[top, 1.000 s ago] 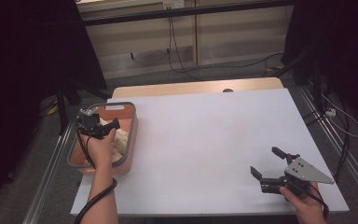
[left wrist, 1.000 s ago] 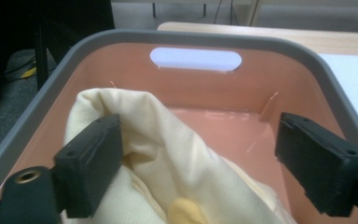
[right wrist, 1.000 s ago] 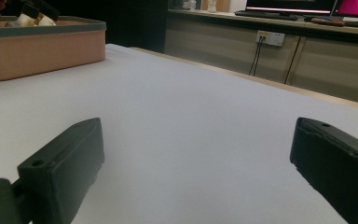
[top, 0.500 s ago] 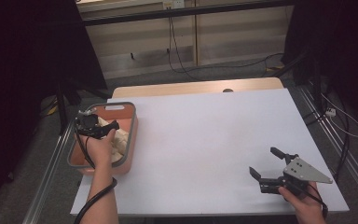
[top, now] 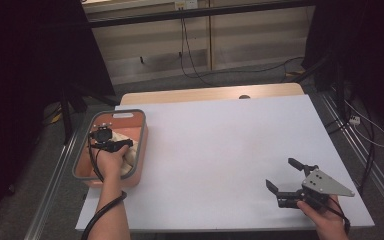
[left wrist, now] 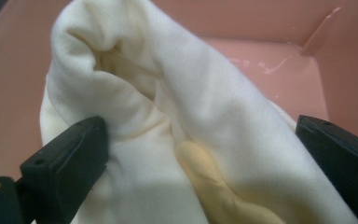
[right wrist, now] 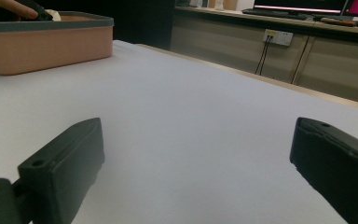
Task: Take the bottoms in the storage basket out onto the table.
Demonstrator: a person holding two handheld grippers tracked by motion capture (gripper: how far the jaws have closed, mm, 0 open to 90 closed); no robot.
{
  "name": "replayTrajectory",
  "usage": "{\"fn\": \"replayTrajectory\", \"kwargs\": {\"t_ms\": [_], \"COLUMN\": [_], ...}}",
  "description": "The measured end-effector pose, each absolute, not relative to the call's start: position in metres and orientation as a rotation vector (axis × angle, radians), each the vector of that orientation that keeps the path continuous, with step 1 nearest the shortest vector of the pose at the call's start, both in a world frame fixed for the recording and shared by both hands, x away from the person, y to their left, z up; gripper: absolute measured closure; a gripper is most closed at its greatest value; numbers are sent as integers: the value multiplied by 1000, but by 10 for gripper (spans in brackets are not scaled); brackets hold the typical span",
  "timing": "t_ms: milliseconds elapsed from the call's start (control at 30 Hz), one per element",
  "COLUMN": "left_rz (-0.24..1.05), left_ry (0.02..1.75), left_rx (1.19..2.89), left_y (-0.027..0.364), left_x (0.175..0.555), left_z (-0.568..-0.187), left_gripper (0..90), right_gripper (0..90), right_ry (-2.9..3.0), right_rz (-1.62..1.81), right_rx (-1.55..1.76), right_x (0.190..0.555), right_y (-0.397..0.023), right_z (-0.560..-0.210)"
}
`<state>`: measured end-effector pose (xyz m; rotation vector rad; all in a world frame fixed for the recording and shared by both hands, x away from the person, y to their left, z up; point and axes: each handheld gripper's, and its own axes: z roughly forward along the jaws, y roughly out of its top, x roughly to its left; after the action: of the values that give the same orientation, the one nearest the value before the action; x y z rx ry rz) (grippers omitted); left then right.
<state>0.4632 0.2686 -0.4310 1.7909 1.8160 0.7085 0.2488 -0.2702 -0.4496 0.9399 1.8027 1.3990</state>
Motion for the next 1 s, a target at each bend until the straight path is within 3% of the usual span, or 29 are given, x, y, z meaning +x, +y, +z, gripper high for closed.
{"fn": "replayTrajectory", "kwargs": {"t_ms": [133, 400, 433, 1000], "left_rz": [702, 630, 629, 564], "left_ry": [1830, 1844, 1837, 1733], "left_rx": [1835, 1854, 1865, 1799], "left_y": [265, 264, 264, 263], "left_x": [464, 464, 464, 467], "left_z": [-433, -429, -428, -373], "left_gripper": [149, 600, 622, 668], "right_gripper": [27, 27, 27, 27], "right_ry": [1802, 1795, 1795, 1793], "right_rz": [1398, 1398, 1399, 1399], "right_rx": [944, 944, 945, 940], "right_x": [249, 249, 249, 250], "right_y": [-271, -272, -273, -273], "right_z": [-450, -449, -449, -449]}}
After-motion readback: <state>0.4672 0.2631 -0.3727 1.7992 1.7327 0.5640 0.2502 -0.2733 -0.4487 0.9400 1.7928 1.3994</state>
